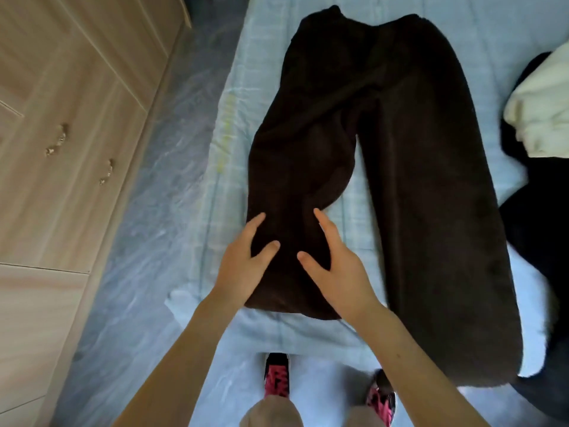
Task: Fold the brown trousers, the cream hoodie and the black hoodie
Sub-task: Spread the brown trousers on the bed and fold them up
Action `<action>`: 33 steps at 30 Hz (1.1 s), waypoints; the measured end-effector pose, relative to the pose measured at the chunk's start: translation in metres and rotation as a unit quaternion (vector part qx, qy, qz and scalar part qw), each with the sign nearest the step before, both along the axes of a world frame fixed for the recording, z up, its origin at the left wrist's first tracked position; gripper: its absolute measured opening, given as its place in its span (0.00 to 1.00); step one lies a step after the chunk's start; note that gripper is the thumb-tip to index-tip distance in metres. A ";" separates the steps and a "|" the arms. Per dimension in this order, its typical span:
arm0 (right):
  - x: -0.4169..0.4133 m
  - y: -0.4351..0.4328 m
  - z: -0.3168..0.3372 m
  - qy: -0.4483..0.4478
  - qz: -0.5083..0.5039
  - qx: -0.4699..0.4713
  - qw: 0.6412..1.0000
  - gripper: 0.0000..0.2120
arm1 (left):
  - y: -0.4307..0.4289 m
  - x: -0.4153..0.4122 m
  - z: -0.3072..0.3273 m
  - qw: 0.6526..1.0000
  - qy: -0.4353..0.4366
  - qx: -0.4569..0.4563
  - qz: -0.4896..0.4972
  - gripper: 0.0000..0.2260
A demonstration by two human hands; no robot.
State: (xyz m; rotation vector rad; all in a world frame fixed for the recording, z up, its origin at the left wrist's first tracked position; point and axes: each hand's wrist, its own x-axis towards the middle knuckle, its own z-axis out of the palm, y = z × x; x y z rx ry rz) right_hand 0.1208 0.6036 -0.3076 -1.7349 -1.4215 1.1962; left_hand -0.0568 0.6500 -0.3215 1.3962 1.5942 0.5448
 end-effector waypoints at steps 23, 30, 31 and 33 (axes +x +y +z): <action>0.012 -0.134 0.012 0.068 -0.003 -0.046 0.997 0.39 | -0.137 -0.032 0.032 0.980 -0.181 -0.067 -0.048 0.29; 0.029 -0.156 0.013 0.112 -0.054 -0.090 0.988 0.27 | -0.162 -0.031 0.038 0.988 -0.136 -0.054 -0.052 0.28; 0.028 -0.163 0.009 0.126 -0.057 -0.098 0.985 0.29 | -0.171 -0.030 0.033 0.986 -0.142 -0.070 -0.050 0.30; 0.024 -0.177 0.001 0.147 -0.066 -0.112 0.981 0.32 | -0.187 -0.033 0.020 0.984 -0.156 -0.086 -0.027 0.33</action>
